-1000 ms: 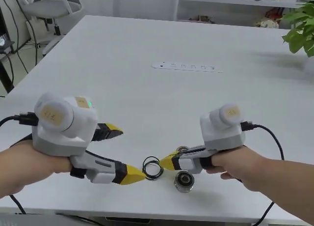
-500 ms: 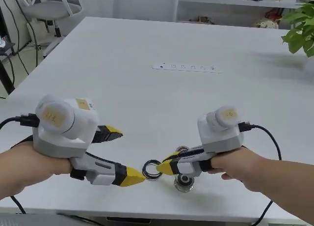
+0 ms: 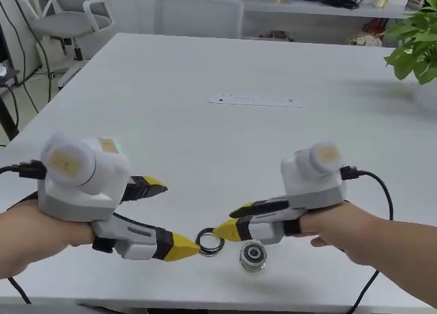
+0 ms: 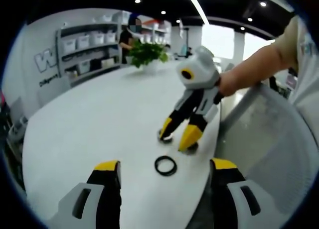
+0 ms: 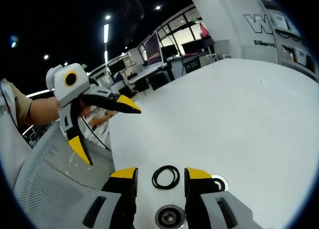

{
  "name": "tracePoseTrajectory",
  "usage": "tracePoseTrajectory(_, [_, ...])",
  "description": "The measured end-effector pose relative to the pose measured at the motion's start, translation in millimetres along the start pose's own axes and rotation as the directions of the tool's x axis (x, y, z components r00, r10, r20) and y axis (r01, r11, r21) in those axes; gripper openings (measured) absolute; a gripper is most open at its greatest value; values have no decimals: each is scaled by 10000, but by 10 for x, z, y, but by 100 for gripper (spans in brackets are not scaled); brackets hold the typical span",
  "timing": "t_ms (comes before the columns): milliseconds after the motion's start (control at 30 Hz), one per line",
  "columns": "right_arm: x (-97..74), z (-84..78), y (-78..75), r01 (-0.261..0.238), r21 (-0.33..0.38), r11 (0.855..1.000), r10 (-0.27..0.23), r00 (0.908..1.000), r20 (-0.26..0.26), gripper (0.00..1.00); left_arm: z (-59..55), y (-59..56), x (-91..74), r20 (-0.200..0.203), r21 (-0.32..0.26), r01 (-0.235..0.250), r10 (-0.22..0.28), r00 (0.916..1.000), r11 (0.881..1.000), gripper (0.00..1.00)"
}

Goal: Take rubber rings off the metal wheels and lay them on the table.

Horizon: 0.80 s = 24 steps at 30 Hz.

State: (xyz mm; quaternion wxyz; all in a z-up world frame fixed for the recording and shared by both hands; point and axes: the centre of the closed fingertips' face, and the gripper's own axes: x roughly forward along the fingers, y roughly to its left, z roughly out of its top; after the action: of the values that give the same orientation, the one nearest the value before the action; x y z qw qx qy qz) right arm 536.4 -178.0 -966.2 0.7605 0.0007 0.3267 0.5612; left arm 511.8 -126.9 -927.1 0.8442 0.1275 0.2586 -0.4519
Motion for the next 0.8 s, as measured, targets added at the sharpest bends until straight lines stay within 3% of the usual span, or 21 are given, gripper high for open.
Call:
tracePoseTrajectory(333, [-353,179,-43,361,107,9993,-370,9943,1001,43,133,-10,-79,237,13,-205,205,9995,9998,76])
tracePoseTrajectory(800, [-742,201,36,781,-809,9937,-666,9884,1365,57,204,-72,-190,585,-198,-389,400,9975,9990,79])
